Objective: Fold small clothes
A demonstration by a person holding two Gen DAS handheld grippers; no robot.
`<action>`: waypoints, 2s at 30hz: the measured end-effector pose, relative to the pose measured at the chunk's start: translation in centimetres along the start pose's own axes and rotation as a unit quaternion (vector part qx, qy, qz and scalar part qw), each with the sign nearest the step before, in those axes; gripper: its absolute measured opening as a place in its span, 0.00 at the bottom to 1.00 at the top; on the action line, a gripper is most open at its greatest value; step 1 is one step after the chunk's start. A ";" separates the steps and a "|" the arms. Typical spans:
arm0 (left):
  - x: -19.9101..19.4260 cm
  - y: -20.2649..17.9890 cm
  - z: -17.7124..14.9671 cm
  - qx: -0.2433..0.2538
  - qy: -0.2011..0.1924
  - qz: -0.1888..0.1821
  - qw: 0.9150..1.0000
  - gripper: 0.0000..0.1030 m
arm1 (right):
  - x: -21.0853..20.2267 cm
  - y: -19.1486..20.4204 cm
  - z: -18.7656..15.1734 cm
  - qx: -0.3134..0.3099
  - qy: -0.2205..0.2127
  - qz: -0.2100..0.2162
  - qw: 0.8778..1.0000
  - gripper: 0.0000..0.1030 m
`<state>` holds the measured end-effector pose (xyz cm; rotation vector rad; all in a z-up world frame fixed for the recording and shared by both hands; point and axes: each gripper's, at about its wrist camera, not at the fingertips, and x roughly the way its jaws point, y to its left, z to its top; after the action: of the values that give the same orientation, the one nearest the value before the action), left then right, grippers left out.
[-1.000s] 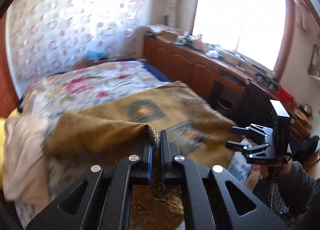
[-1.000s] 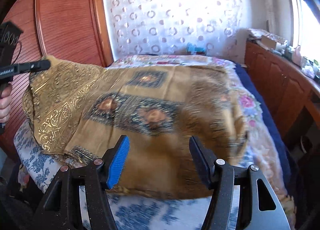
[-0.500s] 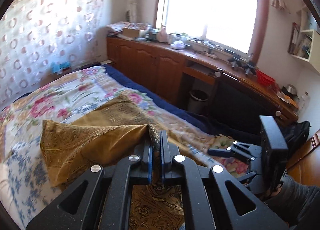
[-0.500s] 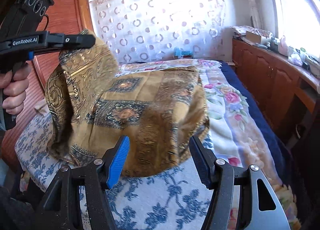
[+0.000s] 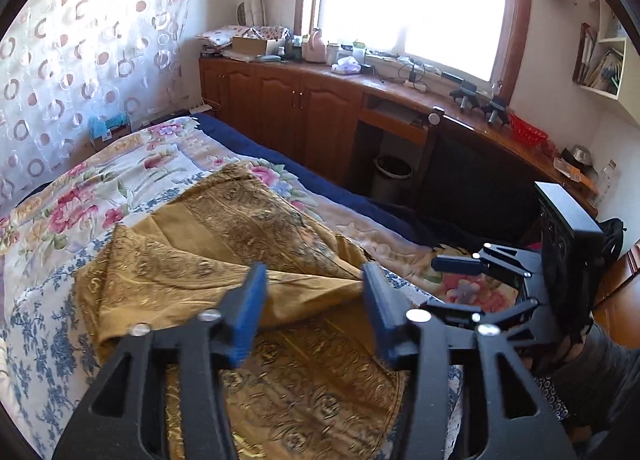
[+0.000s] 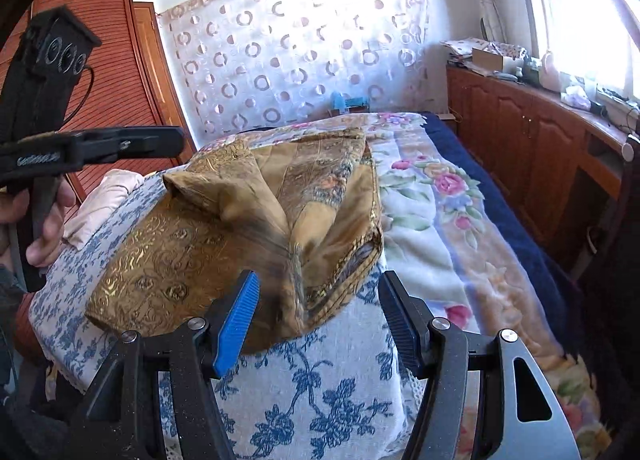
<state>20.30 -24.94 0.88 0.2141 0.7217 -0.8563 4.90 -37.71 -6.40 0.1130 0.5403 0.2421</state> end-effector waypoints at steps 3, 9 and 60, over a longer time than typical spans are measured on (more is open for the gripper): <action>-0.7 1.7 -0.5 -0.006 -0.007 0.008 1.000 0.77 | 0.3 0.3 0.7 -0.005 0.000 -0.003 1.000 0.62; -1.8 7.1 -3.0 -0.025 -0.008 0.065 0.998 0.77 | 2.2 1.4 2.6 -0.022 0.004 0.005 1.000 0.62; -0.5 19.6 -12.5 -0.107 0.022 0.117 0.987 0.77 | 20.2 13.3 13.3 -0.220 0.166 0.049 0.960 0.06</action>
<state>28.64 -6.30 -10.16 0.1222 0.8060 -0.5480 25.93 -20.25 -2.83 -0.3398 0.8019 0.4773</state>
